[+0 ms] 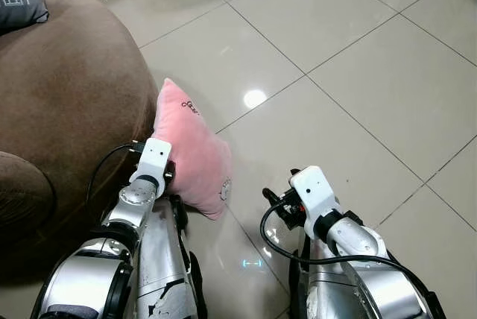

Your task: Move the pillow to the sofa from floor

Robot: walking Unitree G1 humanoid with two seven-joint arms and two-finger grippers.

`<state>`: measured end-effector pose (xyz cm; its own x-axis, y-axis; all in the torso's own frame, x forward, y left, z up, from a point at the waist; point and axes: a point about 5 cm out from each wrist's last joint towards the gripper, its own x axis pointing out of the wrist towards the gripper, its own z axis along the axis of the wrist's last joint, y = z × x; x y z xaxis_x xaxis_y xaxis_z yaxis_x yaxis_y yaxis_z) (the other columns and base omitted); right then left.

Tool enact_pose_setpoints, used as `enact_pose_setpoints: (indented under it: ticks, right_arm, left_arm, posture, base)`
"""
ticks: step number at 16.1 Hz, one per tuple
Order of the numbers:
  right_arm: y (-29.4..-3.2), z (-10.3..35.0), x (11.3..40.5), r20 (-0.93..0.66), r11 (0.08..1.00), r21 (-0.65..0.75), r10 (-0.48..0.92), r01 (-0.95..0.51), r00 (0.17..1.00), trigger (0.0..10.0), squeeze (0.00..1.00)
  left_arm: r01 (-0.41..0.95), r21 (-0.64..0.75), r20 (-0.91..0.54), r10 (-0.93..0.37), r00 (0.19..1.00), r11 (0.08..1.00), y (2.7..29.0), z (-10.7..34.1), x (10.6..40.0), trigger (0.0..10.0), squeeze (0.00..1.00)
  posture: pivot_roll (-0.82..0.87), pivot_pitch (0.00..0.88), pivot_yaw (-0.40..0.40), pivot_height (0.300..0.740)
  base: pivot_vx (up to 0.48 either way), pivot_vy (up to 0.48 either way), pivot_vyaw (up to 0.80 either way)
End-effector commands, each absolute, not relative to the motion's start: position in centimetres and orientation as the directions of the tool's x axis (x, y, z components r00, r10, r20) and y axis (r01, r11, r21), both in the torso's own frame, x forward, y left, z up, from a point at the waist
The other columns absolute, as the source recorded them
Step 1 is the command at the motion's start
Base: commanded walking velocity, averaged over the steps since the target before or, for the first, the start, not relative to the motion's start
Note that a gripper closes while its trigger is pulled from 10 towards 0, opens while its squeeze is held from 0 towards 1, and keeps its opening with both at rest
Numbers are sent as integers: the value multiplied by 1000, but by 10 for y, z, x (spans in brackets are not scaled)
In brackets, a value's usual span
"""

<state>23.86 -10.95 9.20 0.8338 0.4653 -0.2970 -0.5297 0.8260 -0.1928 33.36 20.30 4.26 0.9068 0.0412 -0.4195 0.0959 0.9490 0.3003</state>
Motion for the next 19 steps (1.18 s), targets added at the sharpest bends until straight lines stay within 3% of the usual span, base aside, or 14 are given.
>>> enact_pose_setpoints:
  ticks: [1,15,19]
  right_arm:
    - [-108,89,234,-309,820,-183,476,-543,823,10000,0]
    - [-106,83,237,-313,816,-190,476,-546,822,10000,0]
    - [-111,89,236,-267,853,-159,447,-496,854,10000,0]
  left_arm:
    - [99,278,-452,39,891,955,204,35,328,0,0]
    - [127,200,-438,-27,899,971,192,38,333,0,0]
    - [229,43,-340,-202,919,972,172,51,340,0,0]
  posture:
    - [-63,302,65,496]
    - [-64,261,60,496]
    - [-77,186,66,496]
  base:
    - [0,0,0]
    - [0,0,0]
    - [0,0,0]
